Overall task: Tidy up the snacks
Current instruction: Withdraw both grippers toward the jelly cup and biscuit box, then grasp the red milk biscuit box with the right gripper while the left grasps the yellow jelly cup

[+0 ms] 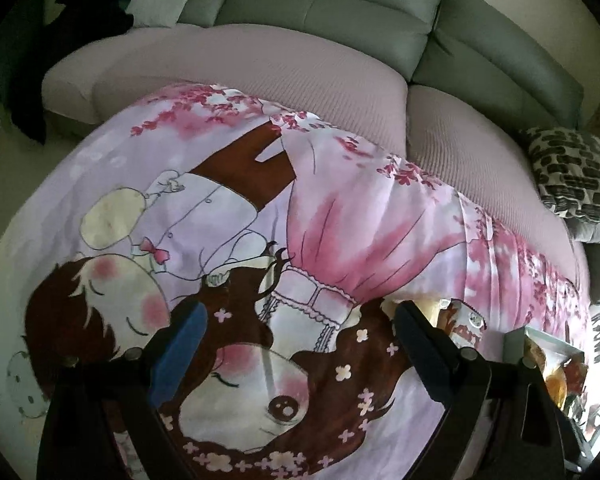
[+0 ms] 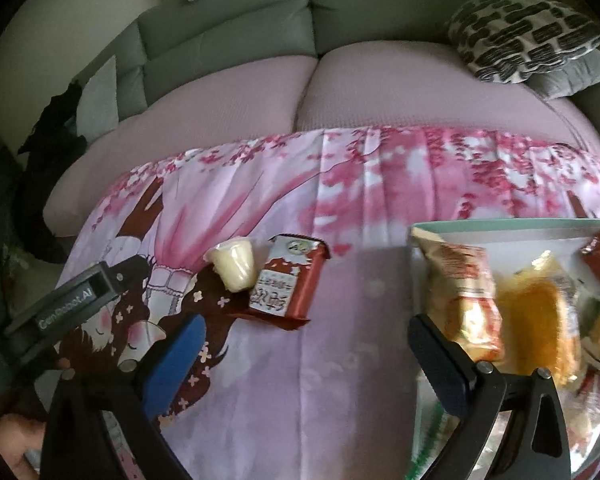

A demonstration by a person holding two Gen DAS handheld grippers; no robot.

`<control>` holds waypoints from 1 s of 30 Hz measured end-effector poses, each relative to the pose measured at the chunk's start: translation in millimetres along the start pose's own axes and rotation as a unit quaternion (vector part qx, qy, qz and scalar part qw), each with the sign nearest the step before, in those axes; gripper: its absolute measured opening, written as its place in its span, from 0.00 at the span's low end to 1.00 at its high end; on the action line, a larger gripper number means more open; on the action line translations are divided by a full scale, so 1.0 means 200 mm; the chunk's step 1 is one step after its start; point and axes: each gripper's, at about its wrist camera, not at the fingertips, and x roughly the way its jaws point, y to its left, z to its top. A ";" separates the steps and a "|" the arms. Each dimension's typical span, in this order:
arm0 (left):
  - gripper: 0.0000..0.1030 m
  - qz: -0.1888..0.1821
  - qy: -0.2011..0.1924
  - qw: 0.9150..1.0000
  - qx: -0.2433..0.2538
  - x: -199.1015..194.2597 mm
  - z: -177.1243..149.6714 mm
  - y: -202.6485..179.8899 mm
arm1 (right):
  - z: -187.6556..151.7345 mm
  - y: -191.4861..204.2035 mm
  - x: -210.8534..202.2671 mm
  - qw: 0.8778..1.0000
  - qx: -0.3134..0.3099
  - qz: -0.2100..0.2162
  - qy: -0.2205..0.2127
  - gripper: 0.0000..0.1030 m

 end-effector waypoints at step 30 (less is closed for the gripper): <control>0.78 -0.119 0.028 0.992 0.023 0.16 0.03 -0.15 | 0.05 0.04 0.31 0.999 -0.018 -0.016 0.026 0.54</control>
